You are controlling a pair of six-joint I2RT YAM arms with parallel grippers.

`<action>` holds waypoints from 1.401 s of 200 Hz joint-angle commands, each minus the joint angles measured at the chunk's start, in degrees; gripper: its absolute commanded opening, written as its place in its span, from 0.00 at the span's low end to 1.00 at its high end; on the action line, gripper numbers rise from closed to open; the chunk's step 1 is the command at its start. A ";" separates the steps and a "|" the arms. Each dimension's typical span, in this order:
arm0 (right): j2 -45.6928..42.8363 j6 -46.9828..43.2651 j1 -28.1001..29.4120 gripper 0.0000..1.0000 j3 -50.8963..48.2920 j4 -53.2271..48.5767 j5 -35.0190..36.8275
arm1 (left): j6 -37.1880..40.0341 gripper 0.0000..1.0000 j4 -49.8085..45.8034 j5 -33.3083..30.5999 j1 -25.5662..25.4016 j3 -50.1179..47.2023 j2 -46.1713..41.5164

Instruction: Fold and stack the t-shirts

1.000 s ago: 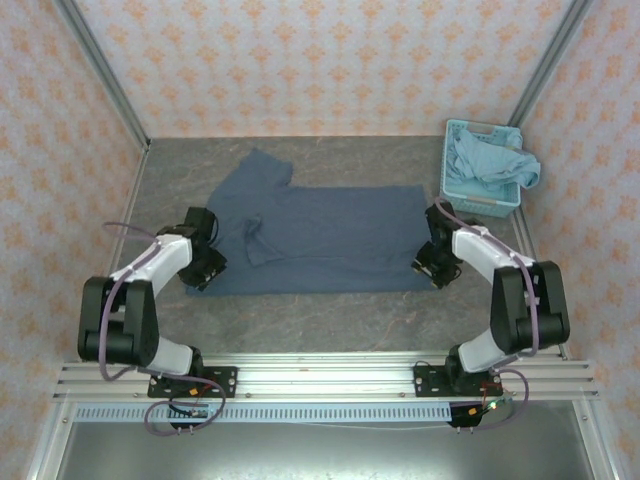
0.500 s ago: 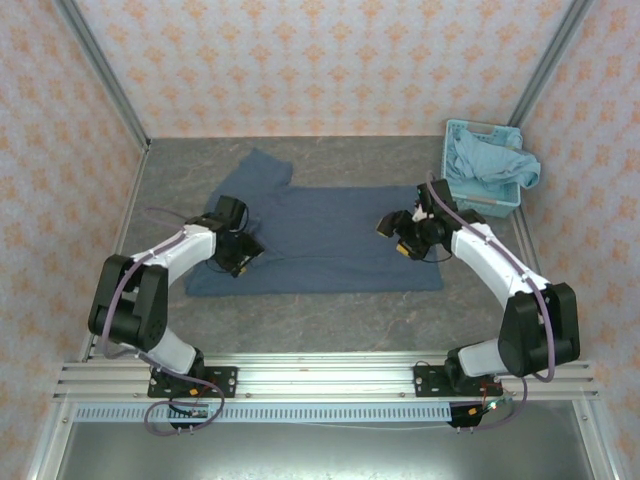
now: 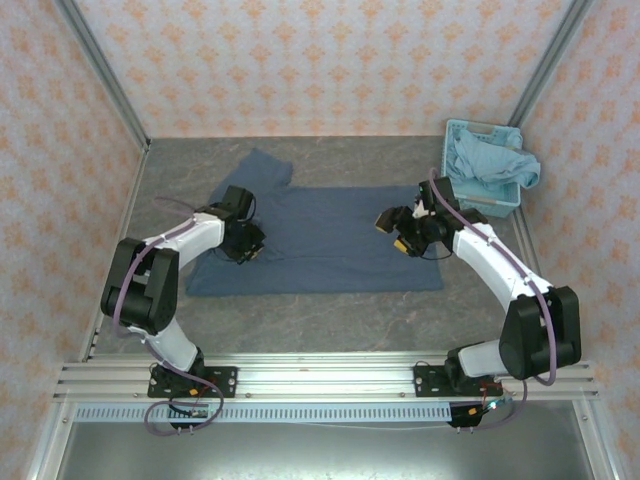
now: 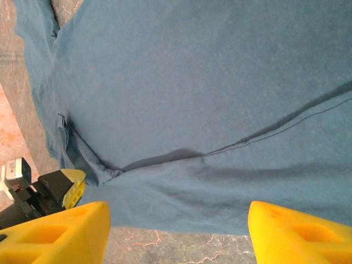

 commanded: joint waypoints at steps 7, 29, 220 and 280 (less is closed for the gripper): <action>-1.24 0.69 -0.08 0.67 -0.23 -0.70 1.73 | 1.03 0.01 -1.59 -2.05 -1.27 3.74 1.19; -1.26 0.78 -0.14 0.67 -0.21 -0.92 2.23 | 1.57 0.00 -1.94 -2.09 -1.91 5.36 2.18; -1.94 0.95 -0.29 0.67 -2.95 -1.36 2.20 | 6.51 0.03 -0.99 2.80 -7.66 23.03 17.79; -1.78 0.78 -0.29 0.67 -2.96 -1.19 1.96 | 10.96 0.51 -4.23 -1.06 -3.36 24.14 13.65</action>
